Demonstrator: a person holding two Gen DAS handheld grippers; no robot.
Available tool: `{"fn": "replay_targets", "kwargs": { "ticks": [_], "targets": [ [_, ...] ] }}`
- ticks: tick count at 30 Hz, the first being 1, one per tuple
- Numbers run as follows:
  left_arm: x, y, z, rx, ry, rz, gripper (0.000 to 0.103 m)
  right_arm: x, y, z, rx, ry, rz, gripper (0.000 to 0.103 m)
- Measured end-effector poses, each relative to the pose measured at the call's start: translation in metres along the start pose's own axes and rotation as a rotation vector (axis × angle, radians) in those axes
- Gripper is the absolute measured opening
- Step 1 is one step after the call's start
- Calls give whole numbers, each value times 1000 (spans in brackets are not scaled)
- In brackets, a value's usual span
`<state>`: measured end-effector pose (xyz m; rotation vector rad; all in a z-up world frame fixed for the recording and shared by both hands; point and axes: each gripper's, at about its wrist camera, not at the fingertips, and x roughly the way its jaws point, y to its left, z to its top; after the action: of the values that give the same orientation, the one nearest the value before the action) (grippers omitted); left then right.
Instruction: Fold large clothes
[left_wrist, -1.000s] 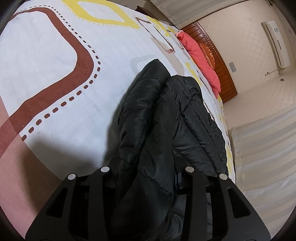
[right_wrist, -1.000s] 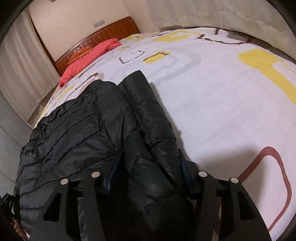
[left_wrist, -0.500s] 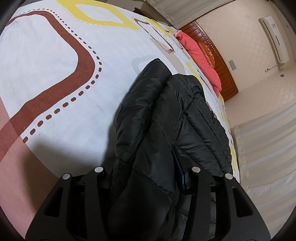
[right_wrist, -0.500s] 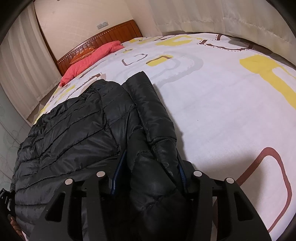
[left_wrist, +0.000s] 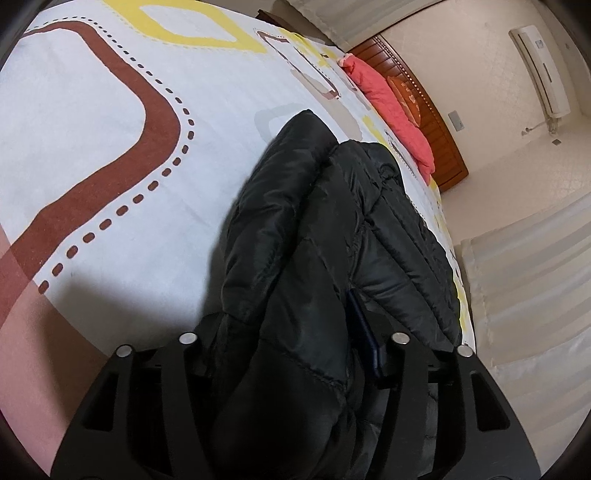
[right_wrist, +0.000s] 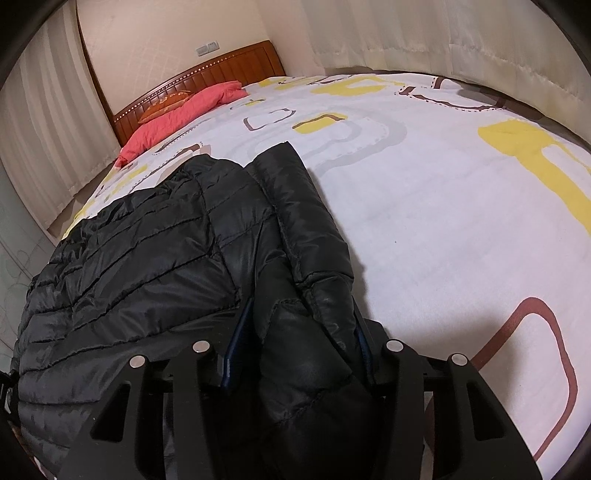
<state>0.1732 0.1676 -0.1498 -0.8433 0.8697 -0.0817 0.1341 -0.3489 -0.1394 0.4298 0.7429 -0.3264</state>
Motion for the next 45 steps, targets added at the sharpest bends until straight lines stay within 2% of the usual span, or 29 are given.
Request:
{"fn": "replay_targets", "kwargs": {
  "ticks": [2, 5, 8, 10, 17, 24, 30, 34, 45],
  "targets": [
    [-3, -1, -1, -10, -2, -20, 36, 0, 0, 0, -3, -2, -4, 48],
    [-11, -12, -5, 32, -24, -8, 29, -1, 1, 0, -8, -6, -9, 48],
    [-20, -30, -10, 77, -51, 12, 26, -1, 1, 0, -12, -8, -14, 48],
    [-26, -43, -11, 104, -65, 9, 25, 0, 1, 0, -11, -8, -13, 48],
    [-43, -106, -24, 229, -83, -71, 24, -1, 1, -1, -13, -13, -17, 48],
    [-28, -168, -57, 364, -46, -113, 24, -1, 1, -2, -6, -14, -11, 48],
    [-12, -210, -85, 479, -15, -115, 24, -1, -2, -2, 2, -16, -4, 48],
    [2, -228, -103, 548, 3, -104, 24, -1, -1, -2, 0, -15, -7, 48],
    [35, -257, -139, 662, 50, -87, 24, 0, 2, -3, -8, -6, -21, 48]
  ]
}}
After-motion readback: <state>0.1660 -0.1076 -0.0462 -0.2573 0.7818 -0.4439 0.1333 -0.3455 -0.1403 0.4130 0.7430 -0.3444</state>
